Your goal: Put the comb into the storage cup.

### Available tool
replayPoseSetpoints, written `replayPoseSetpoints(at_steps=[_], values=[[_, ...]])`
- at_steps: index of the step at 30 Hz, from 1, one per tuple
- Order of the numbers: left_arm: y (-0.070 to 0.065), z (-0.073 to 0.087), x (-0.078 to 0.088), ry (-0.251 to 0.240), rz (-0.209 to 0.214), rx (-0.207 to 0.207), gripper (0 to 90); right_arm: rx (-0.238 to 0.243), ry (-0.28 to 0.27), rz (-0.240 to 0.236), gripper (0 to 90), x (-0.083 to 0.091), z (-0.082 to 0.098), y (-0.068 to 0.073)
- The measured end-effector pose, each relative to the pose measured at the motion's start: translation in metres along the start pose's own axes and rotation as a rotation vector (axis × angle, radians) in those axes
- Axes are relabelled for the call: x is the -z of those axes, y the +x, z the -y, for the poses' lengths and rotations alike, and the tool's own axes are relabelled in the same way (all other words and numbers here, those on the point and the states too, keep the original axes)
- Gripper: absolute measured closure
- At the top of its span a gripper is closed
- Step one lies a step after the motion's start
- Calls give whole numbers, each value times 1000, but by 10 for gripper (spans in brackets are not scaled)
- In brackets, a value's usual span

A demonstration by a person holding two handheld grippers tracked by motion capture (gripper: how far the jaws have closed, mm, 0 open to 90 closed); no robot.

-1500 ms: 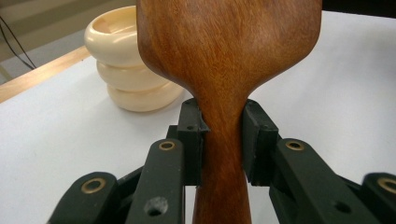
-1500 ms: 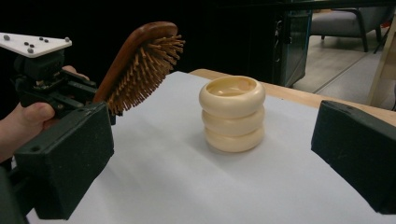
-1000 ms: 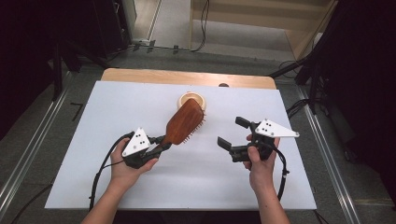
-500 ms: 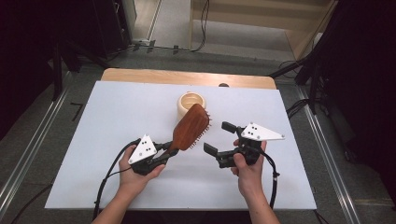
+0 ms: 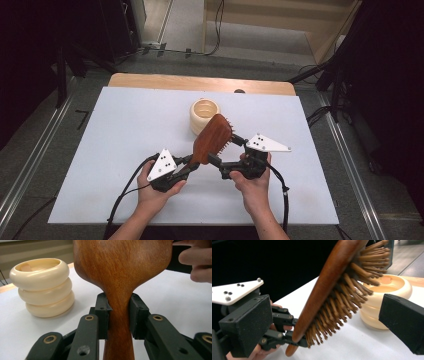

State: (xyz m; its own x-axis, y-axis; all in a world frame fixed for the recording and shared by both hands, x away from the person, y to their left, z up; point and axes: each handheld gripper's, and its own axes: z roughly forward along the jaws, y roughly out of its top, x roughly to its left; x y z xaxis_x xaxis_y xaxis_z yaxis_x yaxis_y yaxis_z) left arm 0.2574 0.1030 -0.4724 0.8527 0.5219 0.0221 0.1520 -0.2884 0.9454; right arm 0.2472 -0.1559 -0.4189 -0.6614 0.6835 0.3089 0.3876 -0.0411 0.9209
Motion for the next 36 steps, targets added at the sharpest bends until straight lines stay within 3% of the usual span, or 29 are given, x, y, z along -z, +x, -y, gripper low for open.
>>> replayPoseSetpoints(at_steps=[8,11,17,18,19,20,21,25,28,32,36], values=[[-9,0,-4,-10,-12,-4,727,-37,-24,11,0,-4,1,6],[-11,0,-5,-13,-18,-3,727,-67,-37,53,33,-6,2,8],[-16,2,-8,-10,-44,-11,727,-84,-31,77,56,-10,4,9],[-18,2,-9,-7,-48,-19,726,-99,-23,117,115,-12,5,9],[-18,2,-9,-7,-48,-19,726,-99,-23,117,115,-12,5,9],[-20,2,-10,-7,-51,-23,726,-105,-16,153,119,-14,7,9],[-22,2,-10,-9,-49,-27,726,-104,-17,160,128,-16,8,9],[-28,2,-13,-8,-50,-48,726,-121,-10,154,157,-18,10,8],[-27,3,-13,-14,-54,-43,726,-161,-33,159,334,-14,11,5],[-29,4,-15,-10,-72,-52,724,-205,-34,79,410,-11,12,-2],[-27,5,-15,-23,-44,-22,705,-204,-38,32,468,-10,14,-3]])
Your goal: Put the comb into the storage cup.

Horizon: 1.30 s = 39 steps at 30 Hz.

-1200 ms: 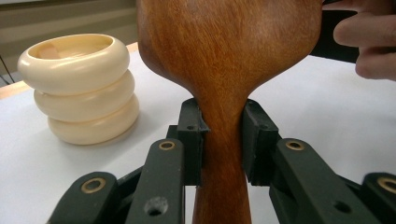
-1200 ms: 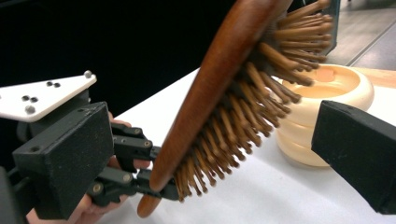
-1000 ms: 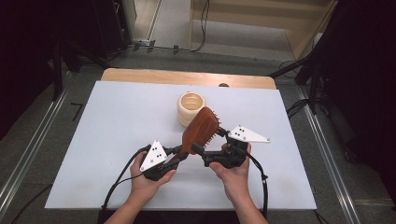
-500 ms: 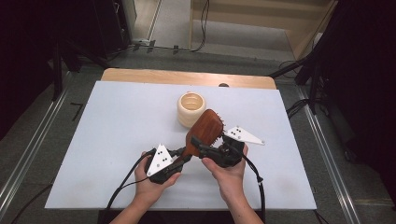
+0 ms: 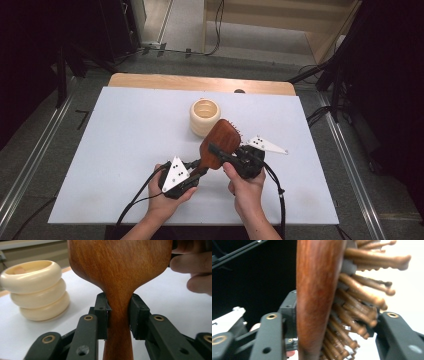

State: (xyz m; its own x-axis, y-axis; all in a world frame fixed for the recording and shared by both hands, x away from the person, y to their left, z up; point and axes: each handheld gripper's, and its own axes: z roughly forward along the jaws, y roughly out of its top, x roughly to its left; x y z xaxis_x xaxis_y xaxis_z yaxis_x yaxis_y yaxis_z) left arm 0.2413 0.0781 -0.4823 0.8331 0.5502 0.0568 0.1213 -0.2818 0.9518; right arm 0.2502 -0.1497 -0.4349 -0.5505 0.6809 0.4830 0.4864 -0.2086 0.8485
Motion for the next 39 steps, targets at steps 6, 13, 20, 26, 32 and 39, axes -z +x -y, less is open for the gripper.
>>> replayPoseSetpoints(at_steps=[6,13,20,26,32,39], values=[[11,-4,8,-20,39,71,299,91,-44,-5,529,9,-4,4],[27,-3,22,-33,46,133,136,156,-54,0,541,14,-7,5],[48,4,42,-37,4,162,46,183,-54,0,543,16,-9,6],[57,9,54,-36,-22,165,1,207,-50,7,544,17,-9,6],[66,16,71,-41,-55,162,0,219,-44,9,544,18,-9,5],[79,27,89,-34,-102,180,0,245,-37,17,544,20,-11,6]])
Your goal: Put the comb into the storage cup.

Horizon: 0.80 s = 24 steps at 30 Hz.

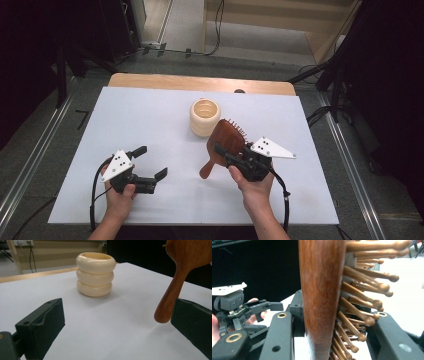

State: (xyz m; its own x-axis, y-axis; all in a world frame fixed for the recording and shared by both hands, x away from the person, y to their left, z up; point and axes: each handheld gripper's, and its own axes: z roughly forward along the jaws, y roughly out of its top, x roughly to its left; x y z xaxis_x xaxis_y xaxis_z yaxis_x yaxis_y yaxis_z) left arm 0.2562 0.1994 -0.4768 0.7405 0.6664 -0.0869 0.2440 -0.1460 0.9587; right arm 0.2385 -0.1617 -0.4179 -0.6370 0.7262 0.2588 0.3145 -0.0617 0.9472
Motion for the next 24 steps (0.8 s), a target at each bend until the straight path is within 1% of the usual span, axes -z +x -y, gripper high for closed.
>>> replayPoseSetpoints(at_steps=[2,4,5,6,10,11,13,18,21,24], values=[[6,1,7,-6,-18,4,0,5,-4,1,543,1,-1,-1],[8,1,9,-5,-22,2,0,1,-5,4,543,1,-1,-1],[11,1,13,-10,-31,7,0,1,-10,3,543,2,-2,-4],[11,1,13,-10,-31,7,0,-2,-13,2,543,3,-3,-5],[20,4,21,-9,-52,7,0,8,-14,7,543,5,-6,-8],[20,4,21,-9,-52,7,0,15,-16,9,544,6,-7,-8],[24,6,25,-5,-65,5,0,25,-14,15,543,6,-9,-9],[29,7,31,-6,-82,11,0,35,-12,16,543,7,-12,-11],[31,6,35,-17,-94,10,0,44,-13,16,542,6,-13,-12],[33,7,40,-17,-105,6,0,35,-12,18,543,5,-13,-14]])
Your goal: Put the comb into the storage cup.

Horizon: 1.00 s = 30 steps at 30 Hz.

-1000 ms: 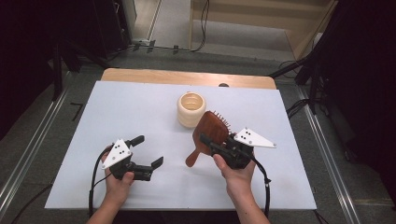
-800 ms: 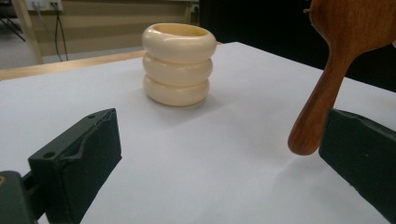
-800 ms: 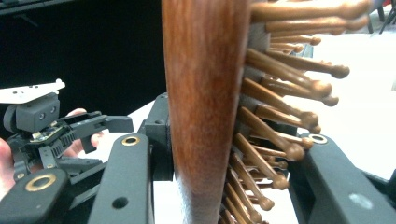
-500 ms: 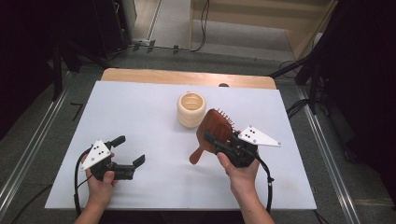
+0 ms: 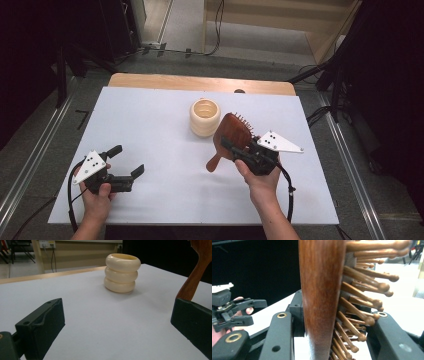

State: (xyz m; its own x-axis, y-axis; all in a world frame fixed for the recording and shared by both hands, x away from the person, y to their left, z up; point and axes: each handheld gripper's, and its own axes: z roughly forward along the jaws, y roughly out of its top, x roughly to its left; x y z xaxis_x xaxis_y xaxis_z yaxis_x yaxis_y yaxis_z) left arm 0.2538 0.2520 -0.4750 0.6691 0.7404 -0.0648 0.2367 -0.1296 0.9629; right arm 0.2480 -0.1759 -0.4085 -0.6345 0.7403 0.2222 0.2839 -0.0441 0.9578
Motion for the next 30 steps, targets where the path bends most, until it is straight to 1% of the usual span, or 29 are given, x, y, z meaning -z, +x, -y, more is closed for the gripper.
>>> replayPoseSetpoints(at_steps=[3,4,5,9,11,12,15,18,23,25,28,30], values=[[4,2,5,-1,-14,4,0,-6,1,-3,542,-1,0,-2],[8,3,10,-3,-26,8,0,-7,7,-4,542,-1,-1,-3],[8,3,10,-3,-26,8,0,-7,7,-4,542,-1,-1,-3],[14,4,19,-7,-54,3,0,-3,4,1,542,-1,-5,-3],[19,7,26,-6,-73,16,0,4,2,8,542,-1,-8,-3],[19,7,26,-6,-73,16,0,4,2,8,542,-1,-8,-3],[24,10,30,-6,-91,26,0,11,1,18,541,-3,-11,-3],[27,10,32,-20,-105,30,0,14,1,17,542,-4,-14,-4],[29,15,32,-17,-115,9,0,6,2,19,541,-7,-18,-6],[30,15,33,-22,-110,17,0,6,6,21,541,-9,-20,-6],[31,17,34,-34,-112,46,0,4,3,17,541,-11,-22,-6],[32,18,35,-34,-117,45,0,9,2,23,542,-13,-23,-7]])
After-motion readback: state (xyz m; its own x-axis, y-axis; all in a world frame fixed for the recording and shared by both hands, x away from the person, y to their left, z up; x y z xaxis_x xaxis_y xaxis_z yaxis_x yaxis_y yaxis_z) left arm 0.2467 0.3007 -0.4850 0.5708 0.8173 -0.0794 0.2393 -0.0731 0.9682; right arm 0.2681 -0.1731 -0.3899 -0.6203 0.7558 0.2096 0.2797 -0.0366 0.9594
